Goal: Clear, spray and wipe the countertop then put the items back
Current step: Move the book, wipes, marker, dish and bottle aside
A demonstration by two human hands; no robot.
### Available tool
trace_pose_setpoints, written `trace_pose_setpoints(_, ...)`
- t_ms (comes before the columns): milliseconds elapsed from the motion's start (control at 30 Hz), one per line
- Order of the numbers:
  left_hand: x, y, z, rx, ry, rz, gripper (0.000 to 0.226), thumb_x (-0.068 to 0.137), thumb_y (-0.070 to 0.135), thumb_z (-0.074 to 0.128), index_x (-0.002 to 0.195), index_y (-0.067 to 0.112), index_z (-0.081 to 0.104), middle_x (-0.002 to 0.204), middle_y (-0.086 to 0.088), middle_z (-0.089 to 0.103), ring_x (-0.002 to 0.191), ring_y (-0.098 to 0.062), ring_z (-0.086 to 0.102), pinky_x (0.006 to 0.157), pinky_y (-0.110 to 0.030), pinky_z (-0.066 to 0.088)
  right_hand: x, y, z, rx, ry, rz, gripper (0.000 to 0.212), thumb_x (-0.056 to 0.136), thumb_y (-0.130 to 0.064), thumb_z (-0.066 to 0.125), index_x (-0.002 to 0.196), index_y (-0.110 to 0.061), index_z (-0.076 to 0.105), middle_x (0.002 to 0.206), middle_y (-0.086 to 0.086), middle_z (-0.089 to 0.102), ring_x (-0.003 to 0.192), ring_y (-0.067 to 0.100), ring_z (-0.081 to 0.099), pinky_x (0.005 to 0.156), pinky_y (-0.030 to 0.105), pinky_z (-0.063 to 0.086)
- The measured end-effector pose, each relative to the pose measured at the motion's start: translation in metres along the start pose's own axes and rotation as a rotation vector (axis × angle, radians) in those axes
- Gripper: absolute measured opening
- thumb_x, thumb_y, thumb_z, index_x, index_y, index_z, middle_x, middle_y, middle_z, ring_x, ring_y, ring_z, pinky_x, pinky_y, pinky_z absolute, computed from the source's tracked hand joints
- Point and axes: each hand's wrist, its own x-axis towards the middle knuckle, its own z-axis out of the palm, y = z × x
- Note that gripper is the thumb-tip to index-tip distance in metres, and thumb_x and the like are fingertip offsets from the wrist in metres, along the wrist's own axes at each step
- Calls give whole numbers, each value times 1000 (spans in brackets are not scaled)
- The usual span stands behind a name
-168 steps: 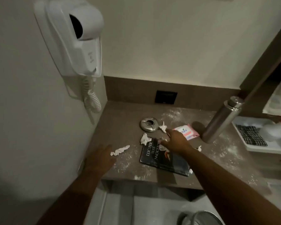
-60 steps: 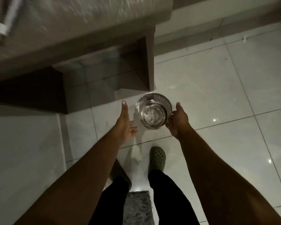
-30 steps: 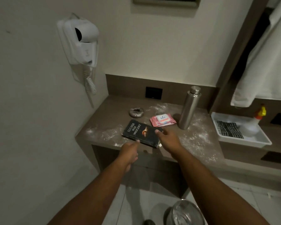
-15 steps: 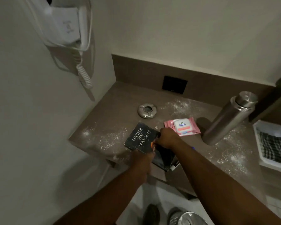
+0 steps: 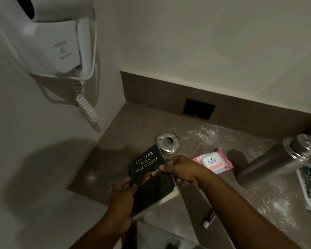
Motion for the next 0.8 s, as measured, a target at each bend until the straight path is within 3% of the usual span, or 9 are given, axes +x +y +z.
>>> trace_pose_setpoints(100,29,54,-7,105,-22,139,31,94,7,52,116,26,60,119,-9,62,103,-29,61,75,-39,53,17,-39,10,124,93,-58,20,92,-28,63,98,-10,55,65,5,55,46,11,46,38,22,32)
trace_pose_setpoints(267,100,131,-7,650,-169,486,58,83,23,72,136,20,49,134,-7,56,104,-13,53,72,-16,43,86,-86,28,406,357,-154,22,87,-6,67,94,-22,53,91,3,64,83,23,66,58,27,55)
trace_pose_setpoints(333,123,147,-8,890,-302,661,59,73,37,79,128,33,56,126,5,64,100,0,56,78,-11,42,115,-89,36,386,385,-169,27,86,-2,66,96,-24,53,99,5,66,82,20,65,55,24,53)
trace_pose_setpoints(400,143,151,-16,1133,-434,818,54,67,47,75,119,50,57,118,27,65,100,11,60,82,-5,44,137,-86,44,283,350,-199,36,82,-1,70,110,-20,57,114,13,66,88,19,65,67,31,58)
trace_pose_setpoints(467,164,147,-24,1468,-392,933,56,61,57,71,113,36,67,118,8,69,102,-11,68,86,-25,55,151,-79,51,74,320,-237,58,76,-6,77,129,-12,52,124,16,62,105,24,63,91,43,55)
trace_pose_setpoints(533,186,138,-27,1701,-261,1014,60,47,42,89,97,13,76,103,-21,73,86,-40,72,73,-47,60,163,-74,57,-244,282,-260,71,71,-21,81,134,-16,50,127,15,57,111,29,60,96,41,52)
trace_pose_setpoints(667,196,145,-20,1766,-83,1013,48,45,3,90,91,-1,76,96,-28,72,82,-50,70,65,-56,58,187,-84,65,-624,311,-277,55,82,-29,66,133,-14,53,136,19,46,114,37,56,100,37,48)
trace_pose_setpoints(733,202,157,-13,1733,-10,1087,38,57,-6,82,94,-9,73,99,-35,69,85,-55,67,68,-60,57,197,-99,67,-654,374,-268,47,88,-31,60,130,-9,55,137,20,47,116,39,54,99,40,48)
trace_pose_setpoints(800,208,166,-5,1732,-4,1070,31,76,-5,67,106,-12,68,113,-40,62,100,-55,63,83,-56,55,205,-107,69,-673,430,-238,42,93,-31,54,129,-9,55,137,19,47,118,40,52,100,45,47)
